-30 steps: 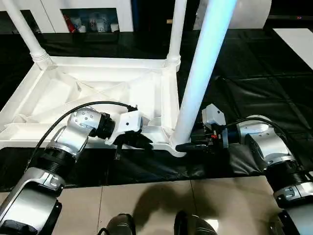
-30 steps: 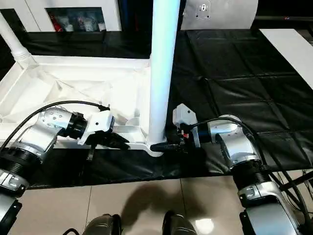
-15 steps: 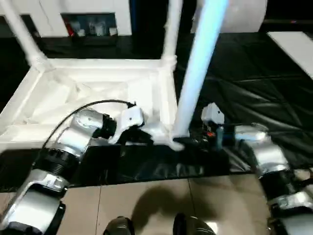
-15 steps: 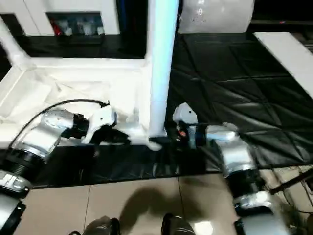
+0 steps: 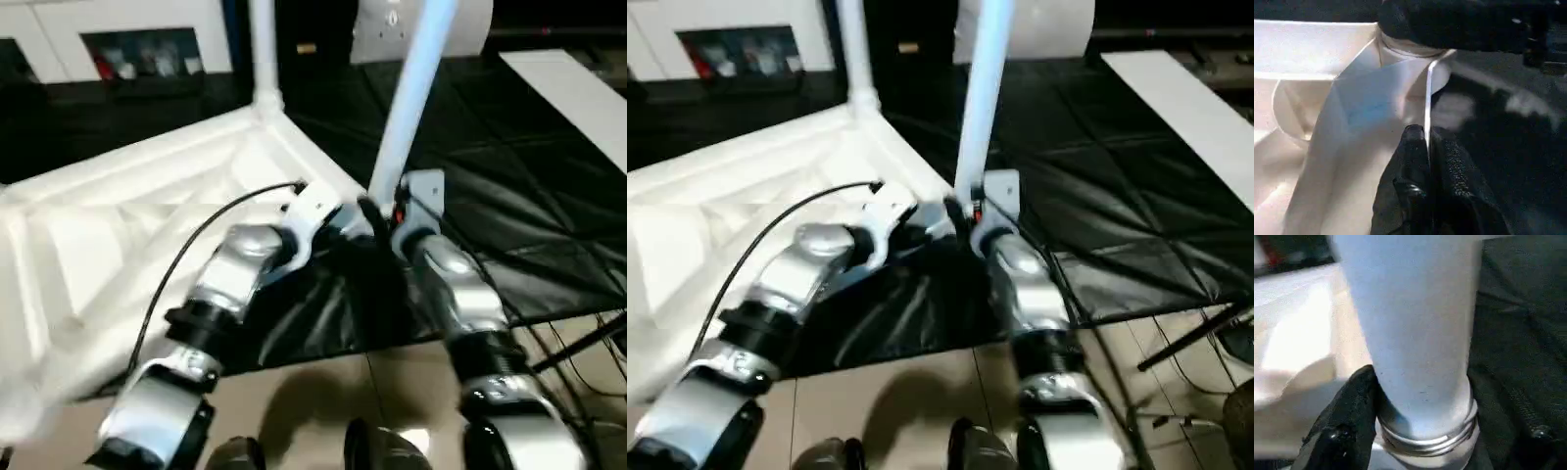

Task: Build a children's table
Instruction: Rotate leg to tighten

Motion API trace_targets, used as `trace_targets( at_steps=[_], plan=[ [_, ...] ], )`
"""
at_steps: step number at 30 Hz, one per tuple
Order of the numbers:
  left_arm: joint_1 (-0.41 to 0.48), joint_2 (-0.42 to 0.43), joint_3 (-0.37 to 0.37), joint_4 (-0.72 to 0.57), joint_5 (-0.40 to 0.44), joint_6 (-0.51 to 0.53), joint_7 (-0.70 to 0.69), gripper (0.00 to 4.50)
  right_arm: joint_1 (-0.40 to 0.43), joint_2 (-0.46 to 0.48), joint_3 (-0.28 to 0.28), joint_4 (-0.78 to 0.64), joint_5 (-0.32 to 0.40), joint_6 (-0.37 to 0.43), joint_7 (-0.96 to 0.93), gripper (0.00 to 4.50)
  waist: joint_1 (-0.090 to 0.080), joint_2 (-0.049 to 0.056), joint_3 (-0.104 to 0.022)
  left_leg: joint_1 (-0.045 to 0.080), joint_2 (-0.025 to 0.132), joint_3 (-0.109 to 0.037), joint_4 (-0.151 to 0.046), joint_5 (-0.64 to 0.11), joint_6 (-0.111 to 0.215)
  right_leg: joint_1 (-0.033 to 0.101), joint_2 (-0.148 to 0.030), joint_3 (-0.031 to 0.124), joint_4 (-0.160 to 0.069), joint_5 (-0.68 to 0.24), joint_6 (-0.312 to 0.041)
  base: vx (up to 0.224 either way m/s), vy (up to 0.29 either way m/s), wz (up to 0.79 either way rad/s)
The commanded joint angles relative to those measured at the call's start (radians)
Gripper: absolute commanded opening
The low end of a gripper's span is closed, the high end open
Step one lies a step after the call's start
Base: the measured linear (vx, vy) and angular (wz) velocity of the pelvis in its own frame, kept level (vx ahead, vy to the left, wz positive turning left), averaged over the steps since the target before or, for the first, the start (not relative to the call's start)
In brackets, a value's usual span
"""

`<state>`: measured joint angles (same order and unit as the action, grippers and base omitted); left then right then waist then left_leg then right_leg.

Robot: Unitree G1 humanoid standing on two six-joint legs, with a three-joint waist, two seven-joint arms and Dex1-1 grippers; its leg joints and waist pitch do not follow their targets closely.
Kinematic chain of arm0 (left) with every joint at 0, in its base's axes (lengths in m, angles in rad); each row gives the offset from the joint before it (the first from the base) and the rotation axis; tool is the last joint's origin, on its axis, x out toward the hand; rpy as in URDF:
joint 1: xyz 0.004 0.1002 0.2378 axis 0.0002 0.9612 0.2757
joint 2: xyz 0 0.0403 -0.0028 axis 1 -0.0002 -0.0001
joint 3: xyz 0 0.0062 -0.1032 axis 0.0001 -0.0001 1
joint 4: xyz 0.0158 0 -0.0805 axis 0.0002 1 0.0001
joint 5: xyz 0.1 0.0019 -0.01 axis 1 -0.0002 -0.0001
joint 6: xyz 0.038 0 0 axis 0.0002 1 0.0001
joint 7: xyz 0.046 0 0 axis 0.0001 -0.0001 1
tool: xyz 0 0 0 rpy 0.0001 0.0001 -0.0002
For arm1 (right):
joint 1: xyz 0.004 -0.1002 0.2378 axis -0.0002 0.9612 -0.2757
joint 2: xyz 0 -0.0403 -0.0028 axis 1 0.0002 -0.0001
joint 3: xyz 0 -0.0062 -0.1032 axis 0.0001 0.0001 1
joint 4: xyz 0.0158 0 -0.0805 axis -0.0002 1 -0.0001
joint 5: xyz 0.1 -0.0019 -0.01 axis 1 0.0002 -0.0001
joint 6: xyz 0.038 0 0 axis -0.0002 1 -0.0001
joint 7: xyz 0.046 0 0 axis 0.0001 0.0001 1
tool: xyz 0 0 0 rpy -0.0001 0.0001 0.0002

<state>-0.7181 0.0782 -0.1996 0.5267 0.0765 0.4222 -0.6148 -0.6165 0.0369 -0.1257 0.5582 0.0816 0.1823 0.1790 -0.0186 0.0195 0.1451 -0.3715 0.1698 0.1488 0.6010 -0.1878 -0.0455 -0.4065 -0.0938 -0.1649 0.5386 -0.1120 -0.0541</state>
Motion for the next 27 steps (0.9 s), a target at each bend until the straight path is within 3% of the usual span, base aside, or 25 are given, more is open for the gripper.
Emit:
trace_targets(
  at_steps=[1, 2, 3, 5, 6, 8, 10, 12, 14, 18, 22, 27],
  plan=[
    [-0.044, -0.039, 0.019, -0.060, -0.011, -0.014, 0.066, 0.00, 0.003, 0.086, 0.098, 0.018, 0.011, -0.016, 0.055, 2.88, 0.004, -0.010, -0.098, 0.008, 0.052, -0.017, -0.067, -0.192, 0.097, 0.060, -0.073, 0.064, -0.055, -0.328, -0.145, 0.052, -0.006, 0.06],
    [-0.043, -0.035, 0.017, -0.063, -0.010, -0.012, 0.064, 0.00, 0.005, 0.087, 0.098, 0.013, 0.013, -0.017, 0.060, 3.04, 0.009, -0.009, -0.101, -0.003, 0.046, -0.015, -0.064, -0.158, 0.112, 0.069, -0.080, 0.070, -0.048, -0.325, -0.158, 0.052, -0.006, 0.06],
    [-0.038, -0.021, 0.012, -0.069, -0.005, -0.012, 0.054, 0.00, 0.011, 0.086, 0.093, 0.003, 0.019, -0.016, 0.069, 3.18, 0.013, -0.005, -0.108, -0.008, 0.047, -0.014, -0.060, -0.096, 0.137, 0.070, -0.078, 0.073, -0.038, -0.266, -0.169, 0.000, 0.000, 0.00],
    [-0.030, -0.003, 0.008, -0.073, -0.002, -0.016, 0.032, 0.00, 0.012, 0.079, 0.088, 0.000, 0.023, -0.017, 0.077, 3.26, 0.012, -0.005, -0.115, -0.017, 0.049, -0.018, -0.055, -0.004, 0.181, 0.073, -0.074, 0.072, -0.017, -0.153, -0.191, 0.000, 0.000, 0.00],
    [-0.027, 0.005, 0.008, -0.074, -0.002, -0.018, 0.025, 0.00, 0.013, 0.069, 0.096, 0.000, 0.015, -0.028, 0.085, 3.51, 0.009, -0.002, -0.116, -0.018, 0.049, -0.016, -0.050, 0.030, 0.207, 0.069, -0.072, 0.072, -0.012, -0.106, -0.206, 0.000, 0.000, 0.00],
    [-0.018, 0.020, 0.007, -0.079, -0.005, -0.019, 0.009, 0.00, 0.019, 0.043, 0.107, -0.008, -0.003, -0.055, 0.102, 3.59, 0.009, -0.008, -0.115, -0.023, 0.043, -0.012, -0.046, 0.037, 0.228, 0.068, -0.072, 0.074, -0.009, -0.080, -0.218, 0.000, 0.000, 0.00],
    [-0.003, 0.048, 0.000, -0.088, -0.010, -0.029, -0.025, 0.00, 0.033, 0.006, 0.111, -0.024, -0.016, -0.092, 0.131, 3.72, 0.011, -0.006, -0.108, -0.020, 0.043, -0.007, -0.048, -0.014, 0.220, 0.065, -0.071, 0.071, -0.023, -0.163, -0.204, 0.000, 0.000, 0.00],
    [0.009, 0.072, -0.008, -0.091, -0.012, -0.051, -0.060, 0.00, 0.046, -0.028, 0.117, -0.039, -0.017, -0.109, 0.176, 3.93, 0.013, -0.007, -0.103, -0.016, 0.044, -0.007, -0.052, -0.076, 0.183, 0.065, -0.069, 0.069, -0.038, -0.279, -0.167, 0.000, 0.000, 0.00],
    [0.029, 0.111, -0.023, -0.099, -0.017, -0.076, -0.122, 0.00, 0.070, -0.083, 0.123, -0.068, -0.010, -0.129, 0.264, 4.06, 0.015, -0.008, -0.100, -0.014, 0.048, -0.009, -0.055, -0.104, 0.170, 0.065, -0.068, 0.070, -0.041, -0.317, -0.147, 0.000, 0.000, 0.00],
    [0.061, 0.181, -0.039, -0.099, -0.026, -0.125, -0.222, 0.00, 0.104, -0.186, 0.123, -0.107, 0.014, -0.171, 0.414, 4.44, 0.020, -0.006, -0.100, -0.009, 0.054, -0.009, -0.057, -0.117, 0.165, 0.060, -0.068, 0.075, -0.037, -0.305, -0.157, 0.000, 0.000, 0.00],
    [0.082, 0.277, -0.081, -0.078, -0.035, -0.226, -0.406, 0.00, 0.121, -0.310, 0.149, -0.132, 0.053, -0.193, 0.623, 4.48, 0.029, -0.006, -0.098, -0.006, 0.052, -0.007, -0.058, -0.136, 0.155, 0.059, -0.069, 0.078, -0.041, -0.342, -0.145, 0.000, 0.000, 0.00],
    [0.081, 0.341, -0.121, -0.050, -0.049, -0.336, -0.564, 0.00, 0.125, -0.392, 0.195, -0.166, 0.109, -0.119, 0.848, 4.48, 0.040, -0.002, -0.097, -0.002, 0.058, -0.009, -0.061, -0.149, 0.149, 0.058, -0.068, 0.078, -0.040, -0.344, -0.153, 0.000, 0.000, 0.00]
  ],
)
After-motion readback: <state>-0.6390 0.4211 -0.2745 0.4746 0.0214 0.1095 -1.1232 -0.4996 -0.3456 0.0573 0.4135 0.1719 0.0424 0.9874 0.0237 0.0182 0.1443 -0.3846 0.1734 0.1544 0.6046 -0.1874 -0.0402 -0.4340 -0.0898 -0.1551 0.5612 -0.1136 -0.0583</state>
